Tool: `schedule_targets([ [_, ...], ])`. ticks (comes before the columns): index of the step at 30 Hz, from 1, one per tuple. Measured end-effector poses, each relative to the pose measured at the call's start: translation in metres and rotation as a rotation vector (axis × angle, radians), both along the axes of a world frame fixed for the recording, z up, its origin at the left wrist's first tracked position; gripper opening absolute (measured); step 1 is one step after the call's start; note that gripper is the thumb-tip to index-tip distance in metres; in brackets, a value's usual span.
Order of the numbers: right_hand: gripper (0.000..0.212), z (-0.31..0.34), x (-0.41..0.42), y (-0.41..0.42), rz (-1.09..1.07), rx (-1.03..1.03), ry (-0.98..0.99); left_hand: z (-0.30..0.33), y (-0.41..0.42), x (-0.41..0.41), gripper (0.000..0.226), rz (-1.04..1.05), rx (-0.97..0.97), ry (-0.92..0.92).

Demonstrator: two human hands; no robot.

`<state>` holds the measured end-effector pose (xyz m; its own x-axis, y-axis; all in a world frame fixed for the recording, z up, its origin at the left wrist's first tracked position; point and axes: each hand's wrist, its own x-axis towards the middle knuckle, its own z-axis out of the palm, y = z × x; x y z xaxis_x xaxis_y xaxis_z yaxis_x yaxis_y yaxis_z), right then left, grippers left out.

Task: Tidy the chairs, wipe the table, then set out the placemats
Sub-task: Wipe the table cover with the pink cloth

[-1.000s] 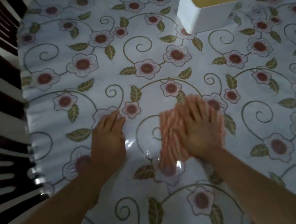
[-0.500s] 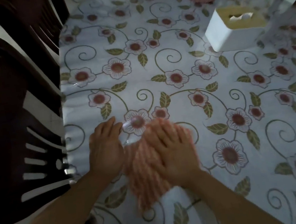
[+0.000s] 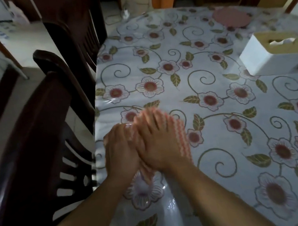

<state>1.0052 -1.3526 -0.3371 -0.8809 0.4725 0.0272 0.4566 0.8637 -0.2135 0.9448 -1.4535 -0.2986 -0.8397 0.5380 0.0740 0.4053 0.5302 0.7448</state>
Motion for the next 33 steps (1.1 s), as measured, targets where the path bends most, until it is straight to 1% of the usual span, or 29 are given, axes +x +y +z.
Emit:
schedule_targets([
  [1,0.060,0.000,0.010,-0.017,0.078,-0.007,0.036,0.002,-0.003,-0.001,0.033,0.014,-0.012,-0.020],
  [3,0.059,0.003,0.040,-0.031,0.229,-0.015,0.018,0.001,-0.010,0.000,0.036,-0.003,-0.069,-0.043],
  [4,0.059,0.005,0.056,-0.028,0.252,0.000,-0.003,-0.001,-0.014,0.001,0.039,-0.037,-0.099,-0.027],
  [5,0.060,0.005,0.074,-0.016,0.217,0.022,-0.015,-0.004,-0.016,0.004,0.041,-0.074,-0.125,-0.009],
  [6,0.064,0.005,0.091,0.000,0.124,0.051,-0.023,-0.006,-0.019,0.009,0.042,-0.100,-0.157,0.009],
  [9,0.075,0.003,0.134,0.048,-0.290,0.080,-0.124,-0.006,-0.023,0.029,0.044,-0.118,-0.237,0.048],
  [10,0.077,0.004,0.138,0.050,-0.379,0.063,-0.155,-0.004,-0.025,0.037,0.046,-0.121,-0.249,0.055],
  [11,0.078,0.004,0.136,0.042,-0.410,0.051,-0.171,-0.004,-0.028,0.044,0.048,-0.133,-0.249,0.068],
  [13,0.074,0.005,0.129,0.002,-0.316,0.056,-0.175,-0.004,-0.032,0.059,0.041,-0.158,-0.219,0.104],
  [15,0.071,0.006,0.133,-0.054,-0.119,0.062,-0.085,-0.006,-0.038,0.073,0.043,-0.165,-0.199,0.099],
  [17,0.075,0.009,0.156,-0.098,0.047,-0.050,-0.084,-0.005,-0.042,0.091,0.040,-0.166,-0.223,0.087],
  [18,0.076,0.011,0.173,-0.110,0.067,-0.105,-0.101,-0.003,-0.044,0.103,0.036,-0.173,-0.251,0.082],
  [19,0.077,0.009,0.191,-0.116,0.056,-0.101,-0.100,0.000,-0.045,0.114,0.032,-0.181,-0.275,0.078],
  [21,0.074,0.009,0.231,-0.115,-0.010,-0.022,-0.091,0.003,-0.046,0.144,0.029,-0.231,-0.293,0.081],
  [23,0.071,0.007,0.280,-0.103,-0.080,-0.018,-0.109,0.007,-0.044,0.181,0.036,-0.298,-0.309,0.094],
  [26,0.062,0.006,0.354,-0.079,-0.152,-0.007,-0.128,0.006,-0.039,0.230,0.043,-0.381,-0.353,0.107],
  [28,0.062,0.008,0.402,-0.061,-0.234,0.014,-0.180,0.002,-0.035,0.263,0.045,-0.481,-0.362,0.152],
  [30,0.064,0.007,0.451,-0.040,-0.373,0.031,-0.211,0.002,-0.031,0.292,0.043,-0.522,-0.395,0.213],
  [33,0.075,0.004,0.521,-0.009,-0.634,0.022,-0.241,0.006,-0.020,0.328,0.046,-0.550,-0.471,0.203],
])
